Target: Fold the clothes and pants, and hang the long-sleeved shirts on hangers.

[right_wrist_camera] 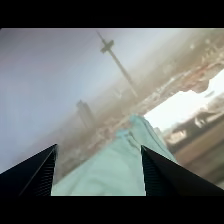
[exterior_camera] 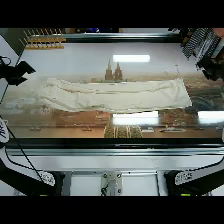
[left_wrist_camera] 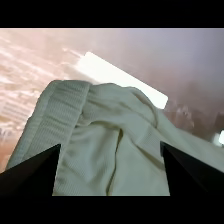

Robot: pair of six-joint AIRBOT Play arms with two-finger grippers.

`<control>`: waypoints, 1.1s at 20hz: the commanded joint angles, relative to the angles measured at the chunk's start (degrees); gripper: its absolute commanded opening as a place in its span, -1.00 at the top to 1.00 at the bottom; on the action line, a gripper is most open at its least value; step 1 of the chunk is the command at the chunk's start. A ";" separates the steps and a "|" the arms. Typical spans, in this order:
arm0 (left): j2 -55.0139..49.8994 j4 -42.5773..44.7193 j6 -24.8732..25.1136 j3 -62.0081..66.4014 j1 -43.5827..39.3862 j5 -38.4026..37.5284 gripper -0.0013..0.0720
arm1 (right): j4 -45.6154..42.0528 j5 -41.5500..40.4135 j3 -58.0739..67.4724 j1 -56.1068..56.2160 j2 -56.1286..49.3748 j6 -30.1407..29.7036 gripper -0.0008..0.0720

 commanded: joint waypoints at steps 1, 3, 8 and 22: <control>6.99 4.11 -0.26 -11.28 3.39 -5.44 -0.91 | -0.42 9.60 -11.58 -4.57 9.25 -7.13 -0.57; 11.96 4.31 -0.26 -24.59 5.27 -3.74 -0.92 | -0.15 10.60 -22.99 -8.15 13.81 -6.82 -0.58; 18.97 -11.19 3.43 -47.28 7.30 9.97 -0.92 | 7.37 9.57 -40.04 -13.35 15.21 -6.64 -1.00; 7.45 -19.61 7.54 -42.88 -2.91 17.09 -0.91 | 23.80 -6.32 -42.10 2.62 7.61 -11.56 -1.00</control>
